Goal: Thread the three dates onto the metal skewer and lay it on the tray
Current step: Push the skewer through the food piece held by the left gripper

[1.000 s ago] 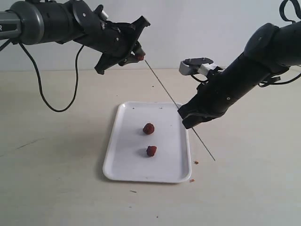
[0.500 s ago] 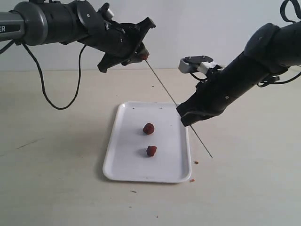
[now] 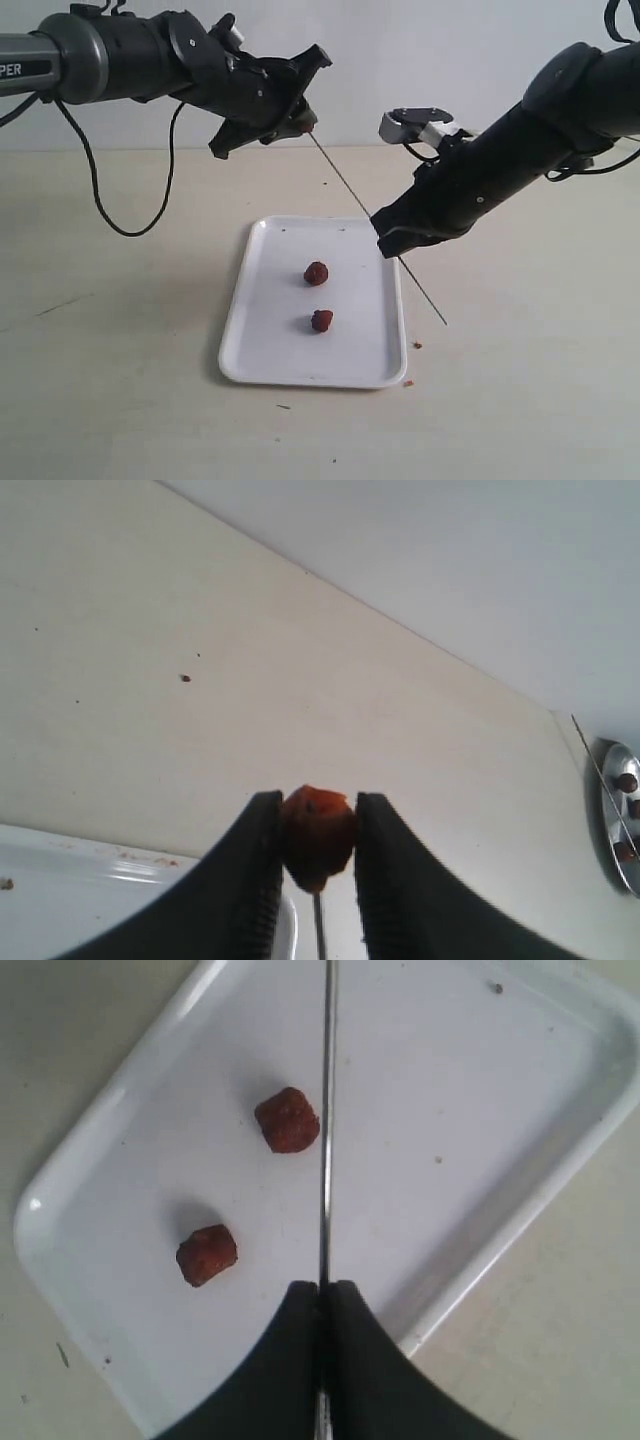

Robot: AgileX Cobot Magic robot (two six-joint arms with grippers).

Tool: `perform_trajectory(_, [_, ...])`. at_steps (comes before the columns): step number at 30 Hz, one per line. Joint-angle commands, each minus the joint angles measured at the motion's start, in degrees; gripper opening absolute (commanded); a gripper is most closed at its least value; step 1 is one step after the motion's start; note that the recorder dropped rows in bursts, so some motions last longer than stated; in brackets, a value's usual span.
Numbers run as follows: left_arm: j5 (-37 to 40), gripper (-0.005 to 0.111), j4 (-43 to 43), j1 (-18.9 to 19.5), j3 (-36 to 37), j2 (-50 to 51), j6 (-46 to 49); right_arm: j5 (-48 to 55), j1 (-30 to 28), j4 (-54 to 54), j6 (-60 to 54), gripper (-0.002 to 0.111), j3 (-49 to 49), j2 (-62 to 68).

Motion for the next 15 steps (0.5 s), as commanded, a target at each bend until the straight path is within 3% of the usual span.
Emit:
perform_trajectory(1, [0.0,0.027,-0.3,-0.4,-0.3,0.2,0.3,-1.6,-0.2,2.3,-1.1,0.0,-0.2,-0.8])
perform_trajectory(15, [2.2,0.027,-1.5,-0.4,-0.3,0.2,0.5,-8.6,-0.2,15.3,-9.1,0.0,-0.2,0.9])
